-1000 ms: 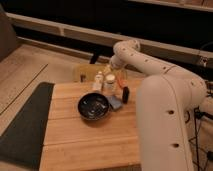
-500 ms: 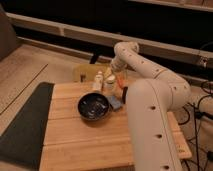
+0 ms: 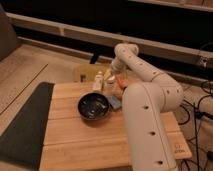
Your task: Place the ceramic cup over the eraser
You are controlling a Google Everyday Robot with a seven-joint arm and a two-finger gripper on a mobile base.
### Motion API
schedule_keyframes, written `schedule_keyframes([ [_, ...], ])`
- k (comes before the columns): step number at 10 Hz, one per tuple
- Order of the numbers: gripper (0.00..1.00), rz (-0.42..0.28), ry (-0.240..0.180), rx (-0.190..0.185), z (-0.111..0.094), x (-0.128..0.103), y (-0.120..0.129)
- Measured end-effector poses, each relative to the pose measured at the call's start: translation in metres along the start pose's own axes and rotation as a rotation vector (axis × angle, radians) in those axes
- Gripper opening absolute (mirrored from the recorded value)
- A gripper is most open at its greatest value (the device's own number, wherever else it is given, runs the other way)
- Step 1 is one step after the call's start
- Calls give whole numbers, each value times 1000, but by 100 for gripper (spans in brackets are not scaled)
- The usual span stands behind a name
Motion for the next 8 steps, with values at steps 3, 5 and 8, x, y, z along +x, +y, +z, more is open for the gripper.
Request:
schedule_keyframes([
  [3,31,11,-21,-36,3,-3,-3],
  [5,11,21,-29,-45,2,-4,-8],
  [8,0,9,-30,-1,-9,-9,-20],
])
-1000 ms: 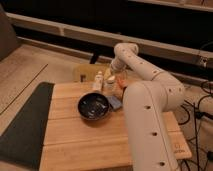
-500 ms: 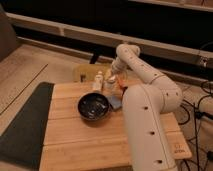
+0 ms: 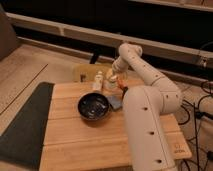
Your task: Place the ceramic cup over the eraser
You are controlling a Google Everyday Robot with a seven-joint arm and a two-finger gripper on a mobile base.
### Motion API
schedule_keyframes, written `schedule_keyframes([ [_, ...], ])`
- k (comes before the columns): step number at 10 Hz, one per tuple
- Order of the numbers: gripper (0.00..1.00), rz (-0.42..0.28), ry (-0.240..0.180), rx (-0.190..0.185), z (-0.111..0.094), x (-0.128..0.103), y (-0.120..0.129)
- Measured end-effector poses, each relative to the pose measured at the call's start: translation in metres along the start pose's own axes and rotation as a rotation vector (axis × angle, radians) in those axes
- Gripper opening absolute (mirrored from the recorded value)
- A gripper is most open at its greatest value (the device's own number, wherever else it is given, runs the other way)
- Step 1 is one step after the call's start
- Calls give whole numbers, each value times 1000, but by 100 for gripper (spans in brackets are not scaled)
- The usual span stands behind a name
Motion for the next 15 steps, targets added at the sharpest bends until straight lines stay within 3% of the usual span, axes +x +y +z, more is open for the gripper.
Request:
schedule_keyframes([
  [2,0,-56,-5,105,-31,-16,-10],
  [4,0,-170,-33,246,-84,-53,-3],
  [7,0,-252,-115,370,-149,-92,24],
  [9,0,-226,-165,407,-175,-94,36],
  [12,0,-100,-237,424,-203,-65,46],
  [13,0,-47,-254,422,-211,-46,51],
  [15,0,44,-227,407,-219,6,67],
])
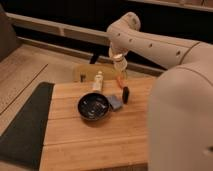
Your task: Place the ceramic cup over the eraser
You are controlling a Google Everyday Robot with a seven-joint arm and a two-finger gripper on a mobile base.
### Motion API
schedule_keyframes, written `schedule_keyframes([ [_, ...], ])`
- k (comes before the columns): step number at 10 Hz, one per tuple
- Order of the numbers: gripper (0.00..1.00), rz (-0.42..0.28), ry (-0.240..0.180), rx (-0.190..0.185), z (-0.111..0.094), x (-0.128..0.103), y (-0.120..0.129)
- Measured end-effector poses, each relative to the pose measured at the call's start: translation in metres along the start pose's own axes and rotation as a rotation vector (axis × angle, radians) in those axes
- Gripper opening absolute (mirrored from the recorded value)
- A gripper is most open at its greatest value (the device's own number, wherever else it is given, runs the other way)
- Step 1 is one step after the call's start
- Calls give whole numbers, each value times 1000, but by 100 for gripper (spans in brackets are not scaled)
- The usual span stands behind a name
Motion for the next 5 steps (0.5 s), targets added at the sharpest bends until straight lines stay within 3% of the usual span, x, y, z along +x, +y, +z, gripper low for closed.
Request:
schedule_keyframes([
  [3,0,164,97,-29,-19,70,-6],
  [5,0,270,146,10,-32,109,-34],
])
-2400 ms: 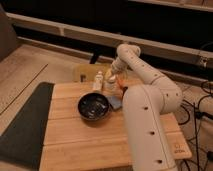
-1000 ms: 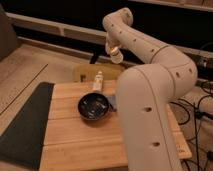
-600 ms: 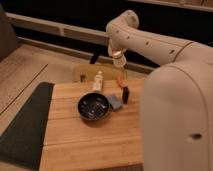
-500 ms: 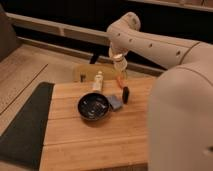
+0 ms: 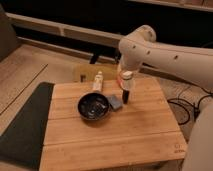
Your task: Place the ceramic cup over the eraser
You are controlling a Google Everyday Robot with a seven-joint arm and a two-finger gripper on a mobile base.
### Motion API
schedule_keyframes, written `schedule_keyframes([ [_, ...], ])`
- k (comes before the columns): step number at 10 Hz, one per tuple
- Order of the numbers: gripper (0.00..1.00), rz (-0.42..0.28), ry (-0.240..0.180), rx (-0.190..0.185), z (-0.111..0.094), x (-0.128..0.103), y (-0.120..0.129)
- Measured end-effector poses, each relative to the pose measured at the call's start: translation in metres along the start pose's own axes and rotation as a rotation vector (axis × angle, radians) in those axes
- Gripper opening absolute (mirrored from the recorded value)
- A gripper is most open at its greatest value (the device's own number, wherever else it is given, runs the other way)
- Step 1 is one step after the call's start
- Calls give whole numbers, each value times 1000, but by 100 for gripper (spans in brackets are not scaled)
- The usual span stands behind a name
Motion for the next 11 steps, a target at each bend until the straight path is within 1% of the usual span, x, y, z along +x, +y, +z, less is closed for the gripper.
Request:
schedule_keyframes([
  [1,0,8,4,1,0,3,-1],
  [2,0,1,4,-4,0,2,4],
  [4,0,2,4,-4,1,2,3],
  [5,0,2,3,-3,2,1,2],
  [6,0,-6,-5,-4,7,-5,3],
  [7,0,-11,-17,-10,12,-12,0],
  [9,0,-4,-25,-30,17,-13,-1],
  [10,0,9,-23,-51,23,-8,-1],
  [11,0,8,-24,-65,26,-5,3],
])
